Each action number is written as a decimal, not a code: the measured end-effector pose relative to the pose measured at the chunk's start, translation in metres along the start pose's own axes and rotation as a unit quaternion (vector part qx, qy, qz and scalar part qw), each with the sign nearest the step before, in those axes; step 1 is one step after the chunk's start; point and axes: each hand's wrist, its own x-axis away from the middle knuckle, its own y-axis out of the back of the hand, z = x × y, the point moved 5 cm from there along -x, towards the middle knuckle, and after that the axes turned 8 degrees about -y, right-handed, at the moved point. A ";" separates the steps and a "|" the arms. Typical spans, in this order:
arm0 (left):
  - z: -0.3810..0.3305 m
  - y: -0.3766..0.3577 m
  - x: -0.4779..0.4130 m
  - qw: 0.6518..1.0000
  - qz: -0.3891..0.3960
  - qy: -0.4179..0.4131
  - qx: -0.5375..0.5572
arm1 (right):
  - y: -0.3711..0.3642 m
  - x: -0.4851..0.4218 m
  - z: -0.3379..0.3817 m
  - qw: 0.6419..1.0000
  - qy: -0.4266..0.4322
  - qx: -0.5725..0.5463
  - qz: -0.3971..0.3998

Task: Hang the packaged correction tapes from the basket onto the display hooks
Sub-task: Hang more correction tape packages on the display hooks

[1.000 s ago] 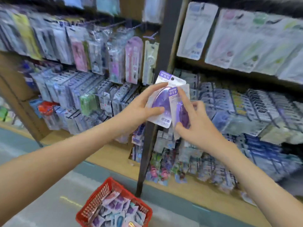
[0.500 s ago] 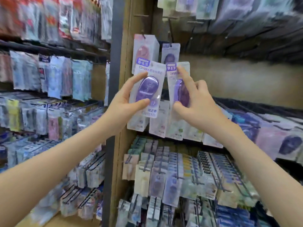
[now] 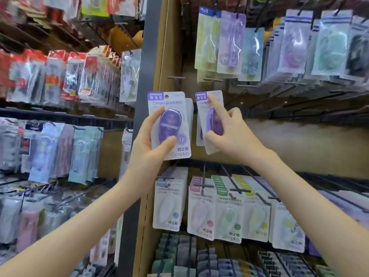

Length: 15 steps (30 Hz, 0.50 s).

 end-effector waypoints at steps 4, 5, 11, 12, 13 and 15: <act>0.003 0.006 -0.011 0.997 0.031 -0.041 -0.050 | -0.008 -0.011 -0.001 0.996 -0.031 0.068 -0.055; 0.004 0.007 -0.014 0.996 0.039 -0.048 -0.063 | -0.008 -0.012 -0.001 0.994 -0.033 0.087 -0.064; 0.014 0.026 -0.013 0.988 0.047 -0.086 -0.123 | 0.000 -0.014 -0.005 0.990 -0.038 0.109 -0.087; 0.018 0.029 -0.012 0.987 0.042 -0.083 -0.127 | 0.001 -0.016 -0.006 0.990 -0.037 0.110 -0.084; 0.022 0.029 -0.011 0.987 0.041 -0.077 -0.134 | 0.002 -0.018 -0.007 0.990 -0.033 0.115 -0.079; 0.028 0.024 -0.008 0.986 0.044 -0.064 -0.148 | 0.006 -0.020 -0.007 0.989 -0.024 0.128 -0.063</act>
